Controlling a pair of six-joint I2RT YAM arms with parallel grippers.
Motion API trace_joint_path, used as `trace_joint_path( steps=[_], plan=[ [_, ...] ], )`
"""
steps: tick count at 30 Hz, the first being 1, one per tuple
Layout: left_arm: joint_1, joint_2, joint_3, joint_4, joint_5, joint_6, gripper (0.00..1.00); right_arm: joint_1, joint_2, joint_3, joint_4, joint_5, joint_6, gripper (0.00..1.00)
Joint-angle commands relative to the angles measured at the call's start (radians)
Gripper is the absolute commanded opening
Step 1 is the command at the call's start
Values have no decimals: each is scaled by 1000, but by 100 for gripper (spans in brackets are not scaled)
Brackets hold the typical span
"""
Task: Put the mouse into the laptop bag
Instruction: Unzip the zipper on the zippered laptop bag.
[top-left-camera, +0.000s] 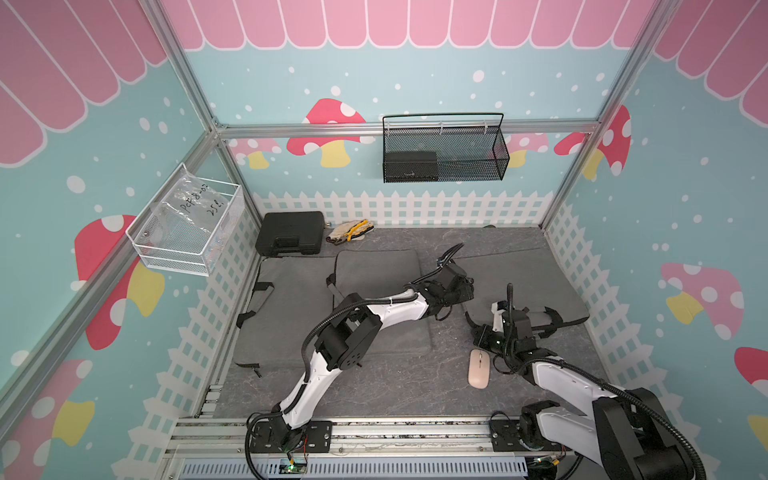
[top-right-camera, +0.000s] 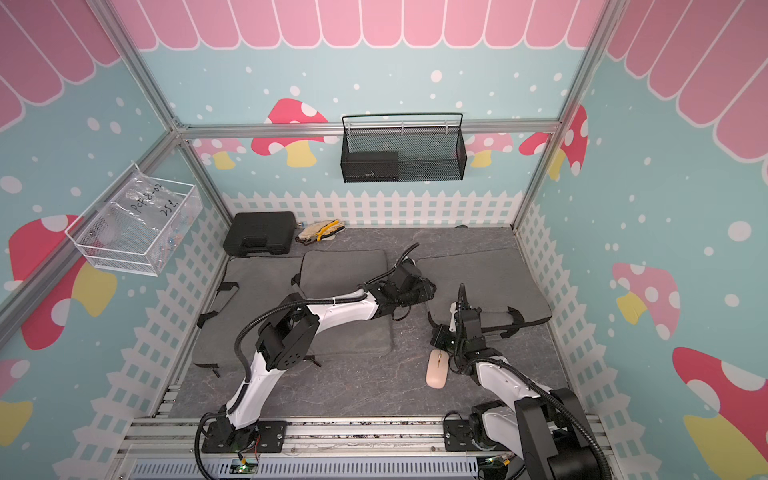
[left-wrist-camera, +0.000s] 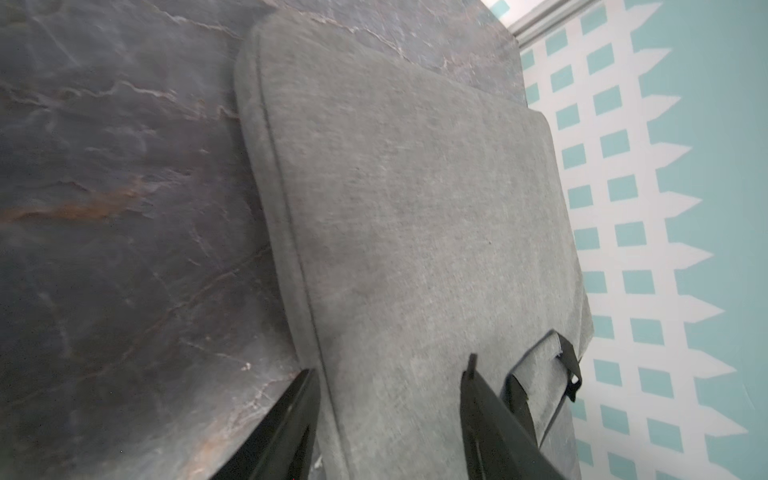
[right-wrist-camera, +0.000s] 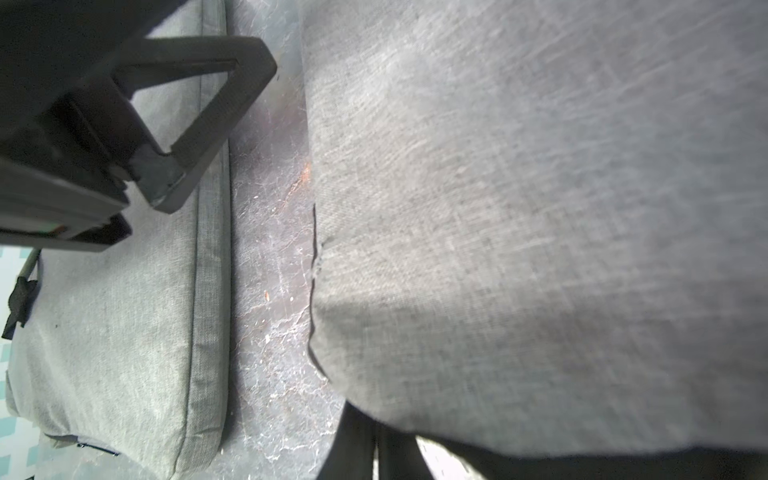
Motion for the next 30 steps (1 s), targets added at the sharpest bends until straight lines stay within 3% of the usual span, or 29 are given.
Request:
trace_joint_path(
  steps=[1, 7, 18, 30],
  plan=[
    [-5, 63, 55, -186, 12, 53, 47, -3, -18, 11, 4, -32, -23, 0],
    [7, 132, 125, -199, 67, 52, 0, 19, -14, 5, 35, -61, -12, 0],
    [4, 202, 180, -166, 109, 32, 0, 150, 144, 100, 130, -66, 41, 0],
    [2, 142, 76, -88, 64, 8, 0, 162, 221, 160, 173, -83, 68, 0]
  ],
)
